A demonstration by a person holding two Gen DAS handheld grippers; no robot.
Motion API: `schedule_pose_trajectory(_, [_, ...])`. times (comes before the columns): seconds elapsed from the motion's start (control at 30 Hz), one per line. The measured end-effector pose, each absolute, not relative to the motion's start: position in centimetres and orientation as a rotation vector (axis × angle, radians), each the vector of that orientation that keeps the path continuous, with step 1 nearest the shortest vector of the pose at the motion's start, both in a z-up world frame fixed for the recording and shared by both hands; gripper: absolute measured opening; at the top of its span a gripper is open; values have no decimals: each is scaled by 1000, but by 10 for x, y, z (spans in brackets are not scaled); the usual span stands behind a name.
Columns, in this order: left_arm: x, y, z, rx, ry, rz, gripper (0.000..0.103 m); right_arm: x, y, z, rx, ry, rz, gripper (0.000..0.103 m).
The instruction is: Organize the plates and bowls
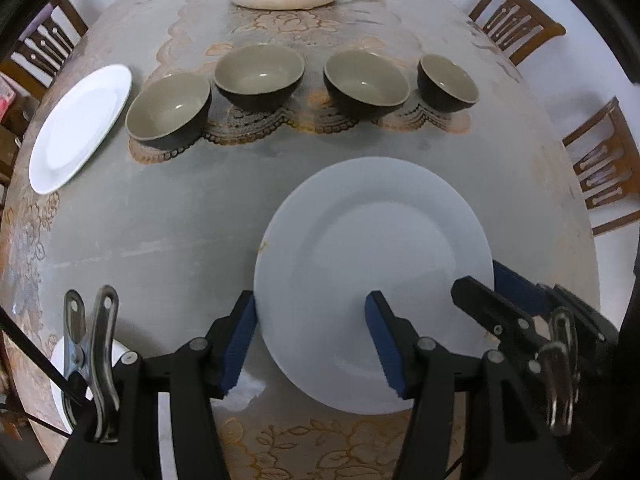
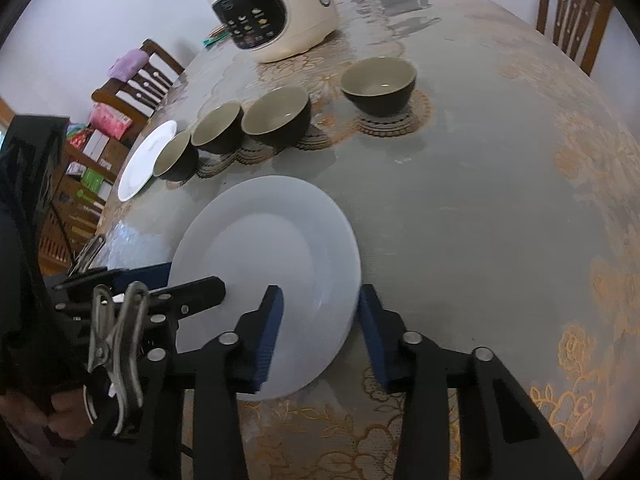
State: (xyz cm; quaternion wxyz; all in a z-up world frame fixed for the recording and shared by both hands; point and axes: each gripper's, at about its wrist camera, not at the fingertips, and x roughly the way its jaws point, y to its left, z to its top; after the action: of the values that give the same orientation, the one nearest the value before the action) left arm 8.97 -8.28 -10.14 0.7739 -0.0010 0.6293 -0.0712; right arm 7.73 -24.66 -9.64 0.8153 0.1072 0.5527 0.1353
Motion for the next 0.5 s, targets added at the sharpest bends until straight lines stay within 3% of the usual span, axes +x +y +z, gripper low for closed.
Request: schedule_pose_trajectory(0.5, [65, -87, -87, 46, 1332, -104, 57, 66, -249, -97, 257, 1195, 333, 37])
